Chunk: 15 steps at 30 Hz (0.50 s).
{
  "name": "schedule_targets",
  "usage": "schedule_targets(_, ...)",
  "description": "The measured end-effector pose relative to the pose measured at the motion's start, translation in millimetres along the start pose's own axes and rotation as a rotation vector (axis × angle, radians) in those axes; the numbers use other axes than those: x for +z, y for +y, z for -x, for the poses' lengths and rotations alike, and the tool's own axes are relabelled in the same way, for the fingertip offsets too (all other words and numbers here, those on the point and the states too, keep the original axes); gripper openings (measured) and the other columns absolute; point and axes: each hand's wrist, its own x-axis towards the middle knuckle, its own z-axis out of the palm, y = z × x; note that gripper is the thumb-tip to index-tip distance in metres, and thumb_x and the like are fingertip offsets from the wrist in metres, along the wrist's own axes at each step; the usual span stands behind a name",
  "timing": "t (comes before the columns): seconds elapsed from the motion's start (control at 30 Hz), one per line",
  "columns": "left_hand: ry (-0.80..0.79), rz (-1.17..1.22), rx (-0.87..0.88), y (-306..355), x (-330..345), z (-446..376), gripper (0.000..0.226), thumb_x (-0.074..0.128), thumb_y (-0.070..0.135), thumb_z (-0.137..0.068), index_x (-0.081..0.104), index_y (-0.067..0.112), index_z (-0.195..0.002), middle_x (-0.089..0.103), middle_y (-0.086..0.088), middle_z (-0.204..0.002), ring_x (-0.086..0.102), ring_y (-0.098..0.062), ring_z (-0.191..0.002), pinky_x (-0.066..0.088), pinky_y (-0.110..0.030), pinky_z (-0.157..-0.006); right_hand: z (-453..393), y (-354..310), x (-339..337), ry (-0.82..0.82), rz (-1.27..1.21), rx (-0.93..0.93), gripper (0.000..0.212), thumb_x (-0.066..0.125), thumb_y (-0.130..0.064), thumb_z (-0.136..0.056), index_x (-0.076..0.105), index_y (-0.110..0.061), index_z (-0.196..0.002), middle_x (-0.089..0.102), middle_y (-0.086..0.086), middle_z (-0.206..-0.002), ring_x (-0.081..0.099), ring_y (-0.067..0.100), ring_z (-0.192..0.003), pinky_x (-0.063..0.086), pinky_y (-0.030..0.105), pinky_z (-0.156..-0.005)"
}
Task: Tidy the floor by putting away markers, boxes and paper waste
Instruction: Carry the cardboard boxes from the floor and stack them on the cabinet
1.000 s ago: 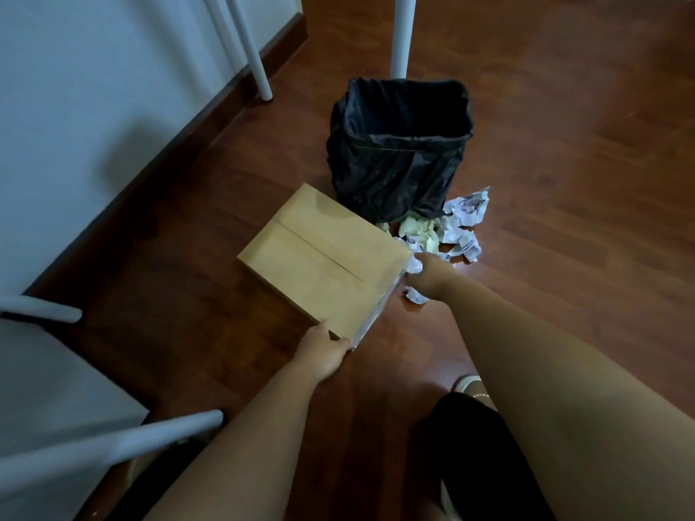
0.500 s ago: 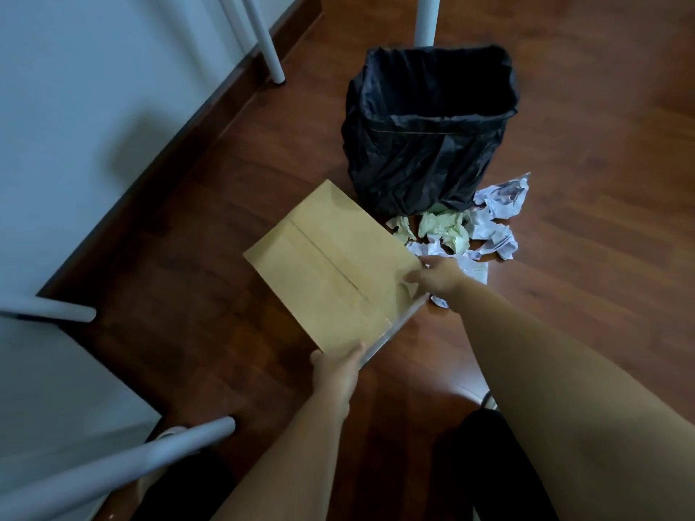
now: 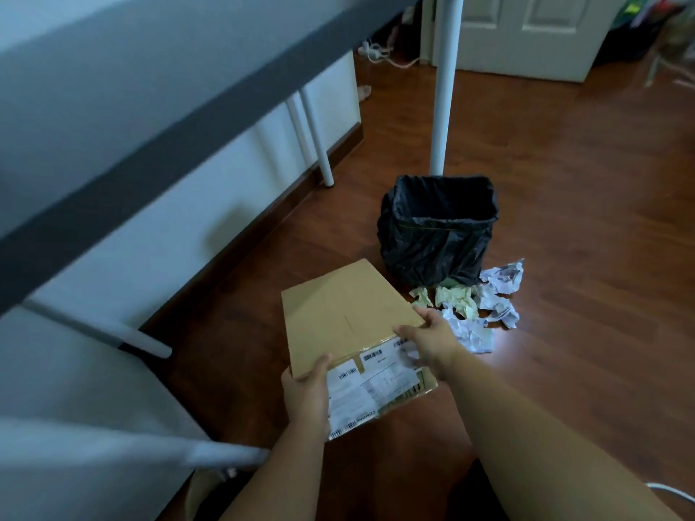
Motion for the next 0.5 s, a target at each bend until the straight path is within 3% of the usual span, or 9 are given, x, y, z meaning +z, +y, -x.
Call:
schedule_targets(0.13,-0.060,0.009,0.137,39,-8,45,0.063,0.082,0.028,-0.074,0.049,0.022,-0.128,0.066,0.001,-0.100,0.067,-0.021,-0.083,0.058,-0.043,-0.074,56,-28,-7,0.069,-0.053,-0.132,0.067,0.073,-0.009,-0.084,0.039,-0.017,-0.141,0.055,0.004,-0.105,0.060,0.030,-0.100,0.055,0.056,-0.083)
schedule_targets(0.27,-0.109,0.018,0.284,67,-9,89,0.072,0.086,0.035,-0.065,0.049,0.028,-0.128,0.066,0.003,-0.109,0.065,-0.022,-0.095,0.055,-0.047,-0.088,112,-57,-28,0.124,-0.112,-0.235,0.072,0.076,-0.011,-0.080,0.039,-0.020,-0.141,0.058,0.008,-0.118,0.060,0.032,-0.105,0.051,0.060,-0.089)
schedule_targets(0.33,-0.155,0.014,0.343,76,-9,114,0.072,0.086,0.034,-0.066,0.049,0.028,-0.126,0.066,0.002,-0.110,0.065,-0.023,-0.096,0.055,-0.048,-0.089,138,-69,-40,0.158,-0.164,-0.289,0.069,0.075,-0.011,-0.079,0.042,-0.022,-0.139,0.058,0.007,-0.118,0.061,0.032,-0.104,0.053,0.056,-0.088)
schedule_targets(0.43,-0.251,0.006,0.425,87,-8,151,0.071,0.086,0.025,-0.070,0.047,0.023,-0.129,0.064,0.001,-0.113,0.063,-0.018,-0.098,0.054,-0.041,-0.089,181,-83,-58,0.252,-0.270,-0.395,0.055,0.066,-0.011,-0.084,0.047,-0.022,-0.134,0.060,0.005,-0.119,0.061,0.029,-0.100,0.054,0.041,-0.075)
schedule_targets(0.5,-0.312,-0.023,0.502,97,-8,179,0.075,0.087,0.021,-0.069,0.046,0.021,-0.132,0.062,0.003,-0.110,0.060,-0.014,-0.096,0.051,-0.034,-0.087,207,-84,-71,0.344,-0.379,-0.450,0.047,0.063,-0.011,-0.085,0.052,-0.025,-0.128,0.062,0.005,-0.113,0.063,0.028,-0.094,0.054,0.042,-0.078)
